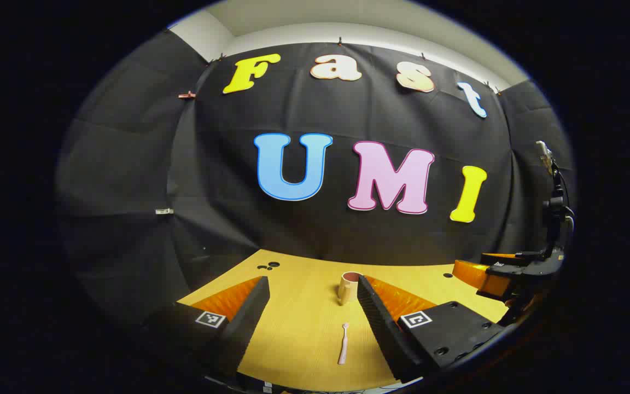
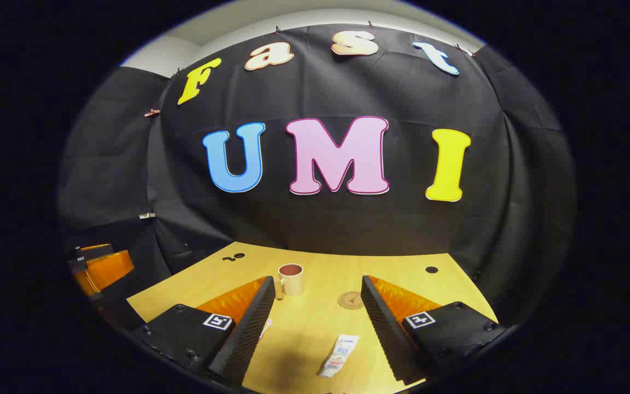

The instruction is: Put the toothbrush and toothpaste on the desktop into the cup, then pick up the cup and place it on the coaster on the desktop.

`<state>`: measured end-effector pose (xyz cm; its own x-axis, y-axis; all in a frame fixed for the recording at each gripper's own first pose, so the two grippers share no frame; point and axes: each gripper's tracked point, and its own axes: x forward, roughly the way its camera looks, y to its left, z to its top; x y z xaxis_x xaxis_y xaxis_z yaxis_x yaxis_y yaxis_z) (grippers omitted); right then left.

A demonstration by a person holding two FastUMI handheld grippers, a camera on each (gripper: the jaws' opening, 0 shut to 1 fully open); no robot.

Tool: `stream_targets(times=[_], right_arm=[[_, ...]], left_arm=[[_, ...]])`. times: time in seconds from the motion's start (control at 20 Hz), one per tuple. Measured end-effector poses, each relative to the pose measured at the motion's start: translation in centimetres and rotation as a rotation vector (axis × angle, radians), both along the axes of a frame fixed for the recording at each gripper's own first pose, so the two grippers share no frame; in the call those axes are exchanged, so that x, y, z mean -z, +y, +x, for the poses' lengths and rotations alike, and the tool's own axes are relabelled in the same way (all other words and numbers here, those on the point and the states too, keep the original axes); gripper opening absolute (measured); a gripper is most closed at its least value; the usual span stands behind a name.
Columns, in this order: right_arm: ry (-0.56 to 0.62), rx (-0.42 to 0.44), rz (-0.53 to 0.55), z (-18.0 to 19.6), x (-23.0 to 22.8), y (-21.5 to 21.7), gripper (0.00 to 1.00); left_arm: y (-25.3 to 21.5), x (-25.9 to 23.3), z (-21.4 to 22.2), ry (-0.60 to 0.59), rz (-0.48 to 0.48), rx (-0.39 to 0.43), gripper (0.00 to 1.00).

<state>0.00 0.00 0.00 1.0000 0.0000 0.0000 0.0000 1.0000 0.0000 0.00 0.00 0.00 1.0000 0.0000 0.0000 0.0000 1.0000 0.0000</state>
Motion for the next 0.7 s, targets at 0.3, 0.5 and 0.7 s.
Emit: stream_targets(times=[0.3,0.5,0.7], right_arm=[[-0.014,-0.005,0.014,0.7,0.2,-0.6,0.97],[-0.007,0.026,0.004,0.6,0.7,-2.3,0.97],[-0.027,0.062,-0.003,0.6,0.2,-3.6,0.97]], left_arm=[[0.7,1.2,0.7,0.025,-0.011,-0.048,1.00],[0.4,1.2,1.8,0.014,0.003,-0.037,1.00],[-0.7,1.1,3.3,0.007,0.031,-0.001,1.00]])
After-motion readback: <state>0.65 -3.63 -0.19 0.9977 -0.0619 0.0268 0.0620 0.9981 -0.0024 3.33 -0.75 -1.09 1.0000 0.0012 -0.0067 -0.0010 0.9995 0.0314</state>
